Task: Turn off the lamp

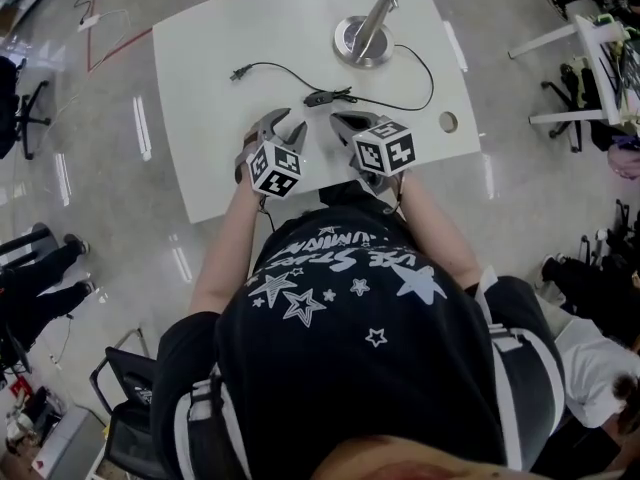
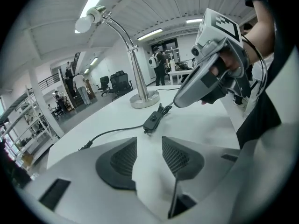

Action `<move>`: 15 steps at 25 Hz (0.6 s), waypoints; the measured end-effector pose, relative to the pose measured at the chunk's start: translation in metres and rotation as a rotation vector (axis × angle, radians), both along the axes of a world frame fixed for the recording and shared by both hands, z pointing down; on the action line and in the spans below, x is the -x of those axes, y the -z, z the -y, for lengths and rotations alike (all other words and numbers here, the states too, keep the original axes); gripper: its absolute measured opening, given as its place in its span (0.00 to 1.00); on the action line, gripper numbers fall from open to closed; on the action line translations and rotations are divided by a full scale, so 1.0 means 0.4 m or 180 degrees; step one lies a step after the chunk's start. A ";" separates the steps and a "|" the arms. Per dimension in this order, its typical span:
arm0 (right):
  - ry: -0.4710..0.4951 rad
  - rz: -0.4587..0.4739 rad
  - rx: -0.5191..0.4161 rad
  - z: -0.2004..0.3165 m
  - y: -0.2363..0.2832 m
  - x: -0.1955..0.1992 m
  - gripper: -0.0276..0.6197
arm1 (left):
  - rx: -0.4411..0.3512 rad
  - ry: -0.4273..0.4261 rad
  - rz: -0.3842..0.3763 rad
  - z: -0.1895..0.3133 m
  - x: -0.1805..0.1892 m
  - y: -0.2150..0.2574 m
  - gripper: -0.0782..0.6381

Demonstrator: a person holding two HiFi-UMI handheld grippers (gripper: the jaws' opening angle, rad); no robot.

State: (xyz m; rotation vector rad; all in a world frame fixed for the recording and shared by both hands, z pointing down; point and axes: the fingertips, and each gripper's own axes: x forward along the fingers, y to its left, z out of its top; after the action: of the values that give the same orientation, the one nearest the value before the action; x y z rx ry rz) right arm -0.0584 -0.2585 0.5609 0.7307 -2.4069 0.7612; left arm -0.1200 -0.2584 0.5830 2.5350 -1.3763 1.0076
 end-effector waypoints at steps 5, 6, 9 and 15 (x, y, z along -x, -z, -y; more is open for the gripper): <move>-0.0067 0.0027 -0.0079 -0.048 0.024 0.005 0.05 | -0.0084 0.0116 -0.0183 -0.053 0.024 0.044 0.34; -0.0085 0.0028 -0.0092 -0.058 0.028 0.005 0.05 | -0.0101 0.0137 -0.0228 -0.063 0.027 0.053 0.34; -0.0139 0.0036 -0.0125 -0.096 0.037 0.003 0.05 | -0.0170 0.0214 -0.0364 -0.094 0.037 0.080 0.34; -0.0242 0.0021 -0.0151 -0.194 0.041 -0.020 0.05 | -0.0328 0.0304 -0.0579 -0.165 0.043 0.131 0.34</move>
State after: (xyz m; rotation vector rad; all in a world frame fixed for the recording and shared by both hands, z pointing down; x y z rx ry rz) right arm -0.0504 -0.1811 0.5446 0.8441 -2.4222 0.7396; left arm -0.1374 -0.1924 0.5305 2.5298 -1.5152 0.6880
